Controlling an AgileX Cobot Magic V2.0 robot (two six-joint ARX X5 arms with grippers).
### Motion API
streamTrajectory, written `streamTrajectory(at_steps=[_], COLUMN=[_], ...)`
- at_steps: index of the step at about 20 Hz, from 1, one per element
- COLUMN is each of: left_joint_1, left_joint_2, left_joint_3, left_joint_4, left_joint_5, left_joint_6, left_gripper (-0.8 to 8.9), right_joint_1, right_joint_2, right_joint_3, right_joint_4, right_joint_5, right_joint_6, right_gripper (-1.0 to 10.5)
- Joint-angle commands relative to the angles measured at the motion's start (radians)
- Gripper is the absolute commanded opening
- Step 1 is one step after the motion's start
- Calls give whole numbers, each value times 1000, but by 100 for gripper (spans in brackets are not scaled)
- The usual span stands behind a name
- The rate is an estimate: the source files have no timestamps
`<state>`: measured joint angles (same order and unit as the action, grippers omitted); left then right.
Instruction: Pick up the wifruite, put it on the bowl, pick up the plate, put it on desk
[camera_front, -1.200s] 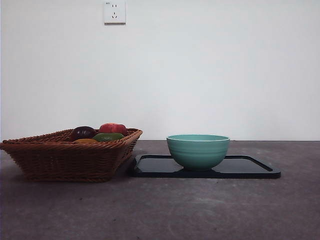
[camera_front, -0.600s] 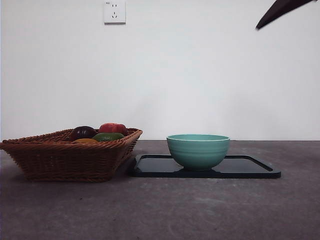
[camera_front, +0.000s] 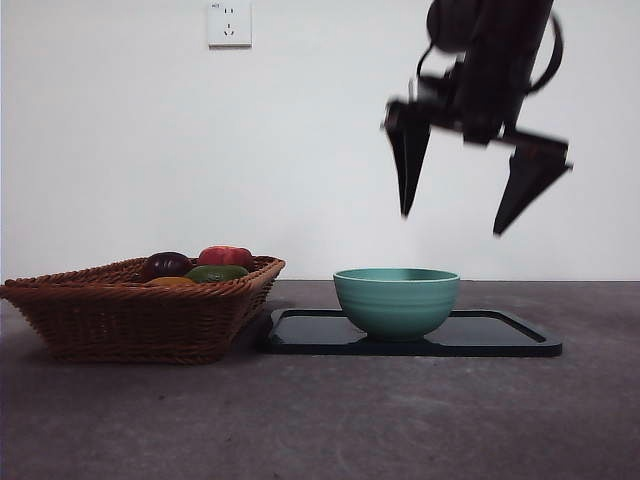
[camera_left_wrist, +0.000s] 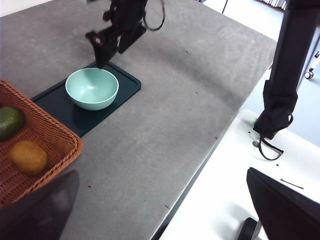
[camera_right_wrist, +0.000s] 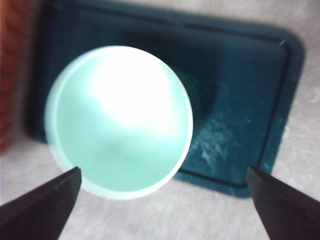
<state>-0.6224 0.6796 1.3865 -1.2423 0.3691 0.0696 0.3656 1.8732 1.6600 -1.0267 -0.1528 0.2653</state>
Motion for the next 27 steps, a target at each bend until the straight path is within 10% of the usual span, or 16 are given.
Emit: streamTrajectory(at_steps=[1,15,20,27], left_joint_1=[-7,-7,-7,-7], left_joint_2=[6,6,6,6], left_joint_3=[19,19,19,19], left_joint_4=[6,0,-6,-22], left_joint_5=[3,3,3,3], left_joint_6=[16,16,16,24], left_gripper=[532,532,532,532], right_joint_1=[5,3,5,-10], right_joint_2=[72,180,186,139], right_joint_3=[25,23,23,24], right_joint_4=[27,87,80,56], right_joint_5=[9,44,37,49], right_joint_6=[-11,49,48,37], right_gripper=[553,328,8,8])
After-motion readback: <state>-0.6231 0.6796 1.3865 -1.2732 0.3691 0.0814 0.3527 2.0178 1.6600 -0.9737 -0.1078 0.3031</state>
